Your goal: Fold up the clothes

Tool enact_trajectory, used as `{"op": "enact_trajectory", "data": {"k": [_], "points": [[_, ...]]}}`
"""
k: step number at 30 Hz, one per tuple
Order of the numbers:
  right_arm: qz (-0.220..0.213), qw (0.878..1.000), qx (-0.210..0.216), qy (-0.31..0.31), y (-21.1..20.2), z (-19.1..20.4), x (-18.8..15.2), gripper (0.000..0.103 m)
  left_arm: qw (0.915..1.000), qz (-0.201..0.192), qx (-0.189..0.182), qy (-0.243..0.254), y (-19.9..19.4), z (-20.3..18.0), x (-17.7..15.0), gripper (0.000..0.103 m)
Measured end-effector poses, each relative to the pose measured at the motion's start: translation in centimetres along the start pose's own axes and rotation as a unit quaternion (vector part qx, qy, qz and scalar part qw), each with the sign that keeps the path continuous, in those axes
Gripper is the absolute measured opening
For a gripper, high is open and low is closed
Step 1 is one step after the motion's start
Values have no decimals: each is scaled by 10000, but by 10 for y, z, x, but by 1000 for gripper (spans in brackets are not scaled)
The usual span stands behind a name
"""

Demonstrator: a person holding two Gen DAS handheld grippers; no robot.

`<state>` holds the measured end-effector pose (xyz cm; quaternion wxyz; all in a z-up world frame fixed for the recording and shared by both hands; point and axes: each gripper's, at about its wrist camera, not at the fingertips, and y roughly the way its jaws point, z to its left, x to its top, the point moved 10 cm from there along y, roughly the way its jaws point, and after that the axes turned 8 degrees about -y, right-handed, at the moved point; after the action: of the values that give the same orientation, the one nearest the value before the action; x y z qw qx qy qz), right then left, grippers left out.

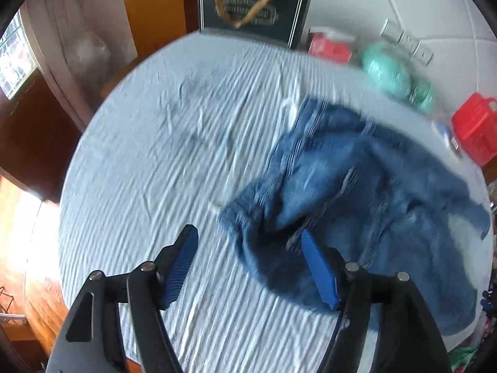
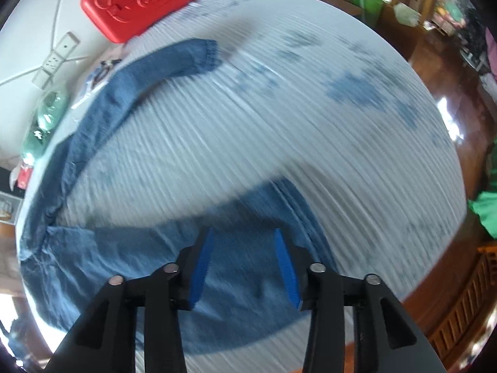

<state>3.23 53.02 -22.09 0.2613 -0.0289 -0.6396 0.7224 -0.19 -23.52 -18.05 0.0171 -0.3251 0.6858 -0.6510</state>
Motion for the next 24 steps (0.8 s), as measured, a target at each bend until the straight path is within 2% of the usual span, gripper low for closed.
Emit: {"op": "enact_trajectory", "data": {"k": [4,8,14,20,22,23,24], "points": [[-219,9996,167,-65,0,21,23,61,9997,-82,21,216,18,-21,45,69],[-340,9993,170,-22,-2,37,48,70,9992,137,-72,377,53,-47,81,69],[-406,9985,266,237,3,41,108,72,9958,592,13,692,115,-87,104,69],[-177,9963,491,679,36,40,175,73,9921,941,295,772,164,-107,110,69],[-71,9955,539,780,51,47,189,79,9901,1095,292,827,178,-111,107,69],[-18,9953,528,812,60,50,195,86,9892,1168,249,851,186,-114,104,69],[42,9952,524,830,69,54,200,86,9891,1178,195,860,189,-118,101,69]]}}
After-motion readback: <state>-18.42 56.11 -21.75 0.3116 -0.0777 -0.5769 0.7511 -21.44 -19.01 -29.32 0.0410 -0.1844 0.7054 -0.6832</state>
